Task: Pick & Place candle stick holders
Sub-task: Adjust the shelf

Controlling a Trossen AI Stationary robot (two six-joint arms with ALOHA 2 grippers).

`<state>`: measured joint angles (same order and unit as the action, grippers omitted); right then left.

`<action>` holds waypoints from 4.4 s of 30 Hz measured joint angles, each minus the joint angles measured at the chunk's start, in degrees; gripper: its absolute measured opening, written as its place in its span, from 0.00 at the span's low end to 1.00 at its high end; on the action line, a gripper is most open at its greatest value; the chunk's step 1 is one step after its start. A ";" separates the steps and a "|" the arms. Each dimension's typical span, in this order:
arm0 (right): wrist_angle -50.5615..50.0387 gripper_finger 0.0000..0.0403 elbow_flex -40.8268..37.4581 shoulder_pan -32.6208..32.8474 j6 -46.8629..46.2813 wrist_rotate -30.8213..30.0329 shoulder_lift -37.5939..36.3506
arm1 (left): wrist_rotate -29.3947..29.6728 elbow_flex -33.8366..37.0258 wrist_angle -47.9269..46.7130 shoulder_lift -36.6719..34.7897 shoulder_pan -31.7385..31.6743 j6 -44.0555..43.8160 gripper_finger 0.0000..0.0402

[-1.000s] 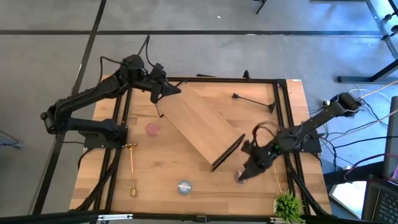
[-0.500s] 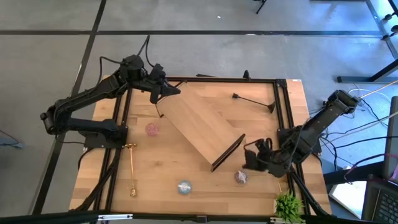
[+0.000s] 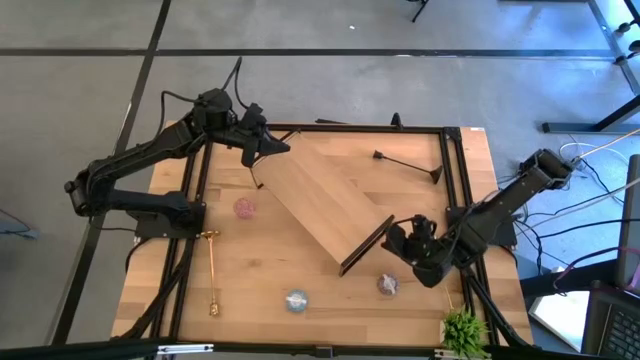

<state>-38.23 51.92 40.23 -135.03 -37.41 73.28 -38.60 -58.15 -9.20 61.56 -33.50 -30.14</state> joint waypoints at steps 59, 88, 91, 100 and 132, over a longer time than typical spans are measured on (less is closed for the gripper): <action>-8.07 0.43 0.00 -14.10 1.69 -12.09 -1.40 | -0.01 0.00 -0.12 0.02 0.00 -0.58 0.01; -6.28 0.33 -0.04 -23.78 14.67 -9.86 -1.40 | 15.34 0.07 -26.21 2.14 -21.85 7.86 0.01; -6.30 0.33 -0.04 -23.78 14.72 -9.86 -1.40 | 5.12 0.07 -25.82 5.32 -28.12 6.26 0.01; -5.99 0.33 -0.04 -23.78 15.22 -8.77 -1.40 | -20.48 0.07 -22.64 16.66 -37.49 6.82 0.02; -5.25 0.33 0.00 -23.86 16.82 -5.90 -1.40 | -27.06 0.07 -31.55 26.34 -34.15 18.94 0.15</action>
<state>-43.48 51.92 16.37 -118.20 -43.31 71.88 -65.66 -58.08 -40.75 87.90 -67.65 -11.20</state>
